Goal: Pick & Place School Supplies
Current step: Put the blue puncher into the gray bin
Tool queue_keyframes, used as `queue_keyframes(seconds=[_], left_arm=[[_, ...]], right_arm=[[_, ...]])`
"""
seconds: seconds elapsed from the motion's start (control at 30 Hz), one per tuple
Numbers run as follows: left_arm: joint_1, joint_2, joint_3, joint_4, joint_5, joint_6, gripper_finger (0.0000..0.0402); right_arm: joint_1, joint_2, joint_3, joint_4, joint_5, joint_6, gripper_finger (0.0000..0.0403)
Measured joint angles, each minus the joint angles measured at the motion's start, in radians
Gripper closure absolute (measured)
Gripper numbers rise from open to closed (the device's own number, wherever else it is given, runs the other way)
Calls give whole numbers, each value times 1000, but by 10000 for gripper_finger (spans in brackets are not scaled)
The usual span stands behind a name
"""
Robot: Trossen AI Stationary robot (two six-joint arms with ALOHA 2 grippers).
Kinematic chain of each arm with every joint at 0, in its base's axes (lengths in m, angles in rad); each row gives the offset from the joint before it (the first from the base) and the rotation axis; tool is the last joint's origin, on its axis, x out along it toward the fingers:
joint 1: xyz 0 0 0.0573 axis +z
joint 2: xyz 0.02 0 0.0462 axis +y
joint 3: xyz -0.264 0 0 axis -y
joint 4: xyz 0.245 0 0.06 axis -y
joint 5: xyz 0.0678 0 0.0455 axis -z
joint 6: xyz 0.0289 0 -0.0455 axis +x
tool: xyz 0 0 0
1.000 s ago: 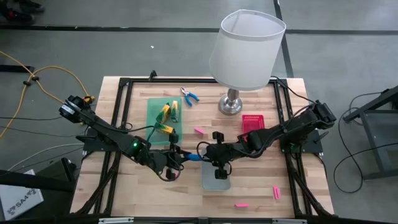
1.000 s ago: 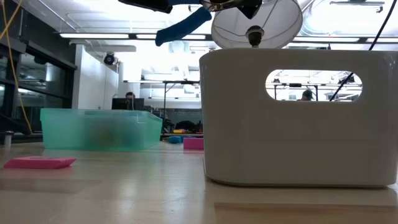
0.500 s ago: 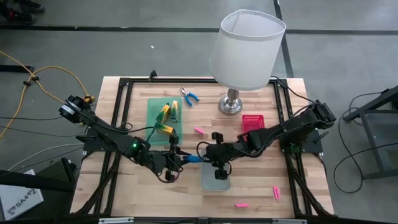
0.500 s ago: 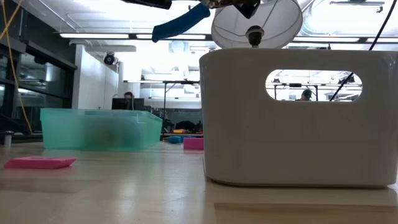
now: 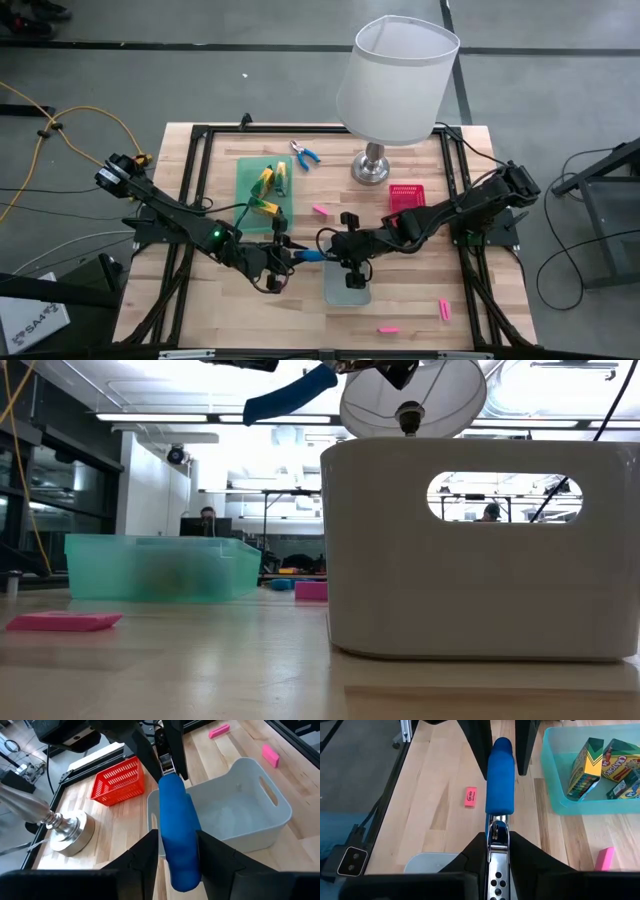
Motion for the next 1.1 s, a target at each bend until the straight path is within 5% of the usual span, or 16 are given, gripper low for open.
queue_keyframes(seconds=[0.57,1.1], left_arm=[[-1,0,0,0,4,-12,229],[-7,0,0,32,24,-16,226]], right_arm=[[0,0,0,-6,-22,11,350],[0,0,0,-34,-16,11,351]])
